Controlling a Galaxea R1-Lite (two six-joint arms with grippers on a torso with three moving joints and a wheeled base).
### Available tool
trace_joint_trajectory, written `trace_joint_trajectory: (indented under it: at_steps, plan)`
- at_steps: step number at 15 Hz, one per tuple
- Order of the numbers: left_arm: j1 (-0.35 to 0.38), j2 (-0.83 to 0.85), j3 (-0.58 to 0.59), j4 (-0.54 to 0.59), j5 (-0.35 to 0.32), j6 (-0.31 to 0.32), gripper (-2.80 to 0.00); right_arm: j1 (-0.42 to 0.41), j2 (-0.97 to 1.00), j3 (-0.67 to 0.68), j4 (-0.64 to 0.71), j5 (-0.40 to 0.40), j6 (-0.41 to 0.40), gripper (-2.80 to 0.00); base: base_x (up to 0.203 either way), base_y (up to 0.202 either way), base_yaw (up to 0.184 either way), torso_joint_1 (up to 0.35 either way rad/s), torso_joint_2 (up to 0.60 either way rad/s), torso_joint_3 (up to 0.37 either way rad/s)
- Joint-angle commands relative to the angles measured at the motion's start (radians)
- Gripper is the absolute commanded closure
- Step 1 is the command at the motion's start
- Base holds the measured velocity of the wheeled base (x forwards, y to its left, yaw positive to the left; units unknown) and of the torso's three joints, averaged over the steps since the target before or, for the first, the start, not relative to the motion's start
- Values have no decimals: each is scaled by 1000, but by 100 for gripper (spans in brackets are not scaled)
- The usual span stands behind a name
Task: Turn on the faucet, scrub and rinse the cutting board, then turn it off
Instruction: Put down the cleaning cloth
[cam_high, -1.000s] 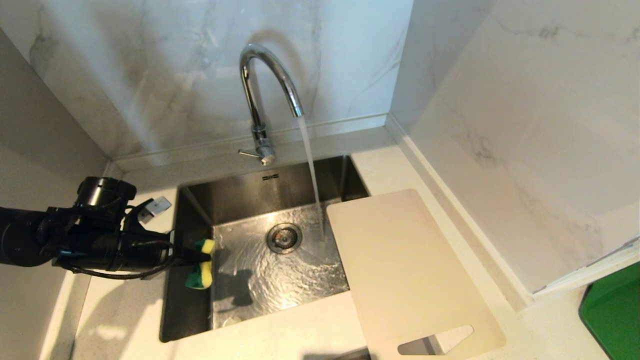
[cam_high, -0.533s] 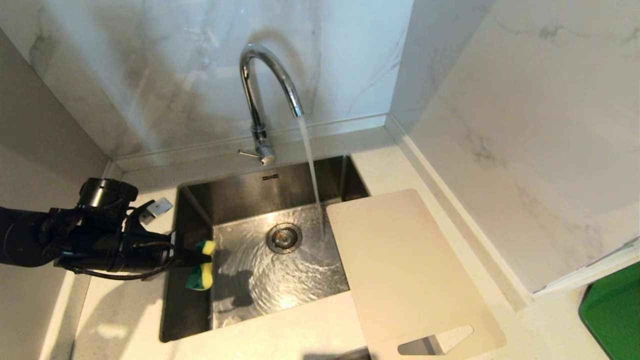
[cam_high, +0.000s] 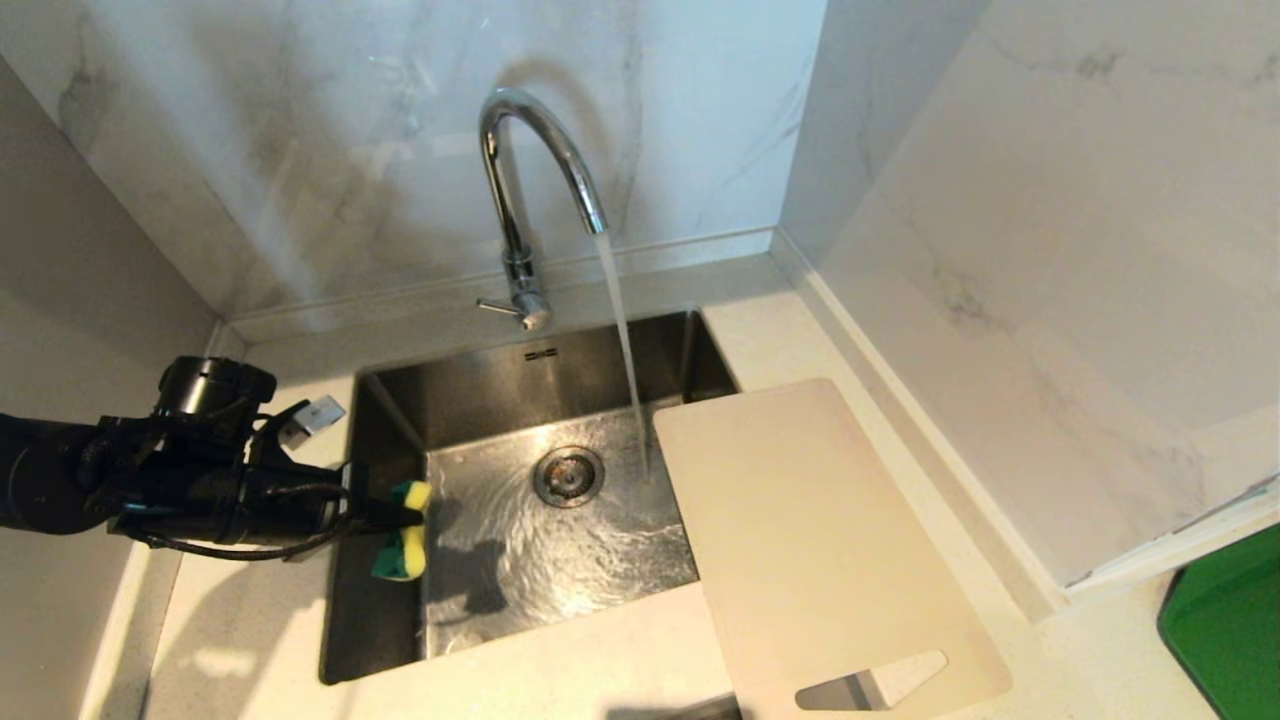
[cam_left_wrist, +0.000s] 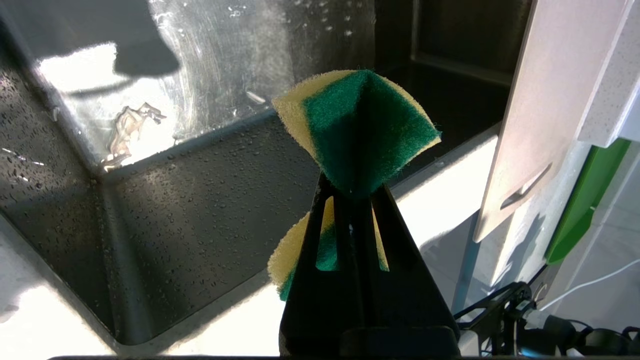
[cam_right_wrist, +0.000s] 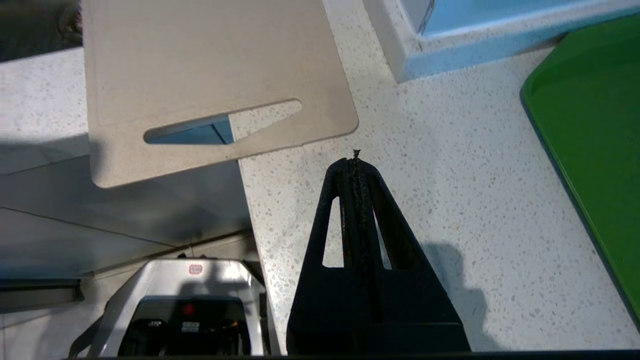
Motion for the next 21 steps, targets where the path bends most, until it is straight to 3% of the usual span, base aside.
trace_joint_trajectory:
  at_steps: [1,4,10,19,21]
  plan:
    - [0,0,0,-1,-3,-3,0,9,-94,2,-1,0,2,0,0,0,0,0,0,0]
    - [0,5,0,-1,-2,-3,0,11,-195,2,-2,-1,4,0,0,0,0,0,0,0]
    - [2,29,0,-9,3,-2,0,11,-194,2,-2,-2,18,0,0,0,0,0,0,0]
    - [2,-7,-22,-5,53,-5,0,11,-194,2,-2,-2,16,0,0,0,0,0,0,0]
    - [2,-11,-37,9,88,-4,0,11,-194,2,-2,-2,16,0,0,0,0,0,0,0]
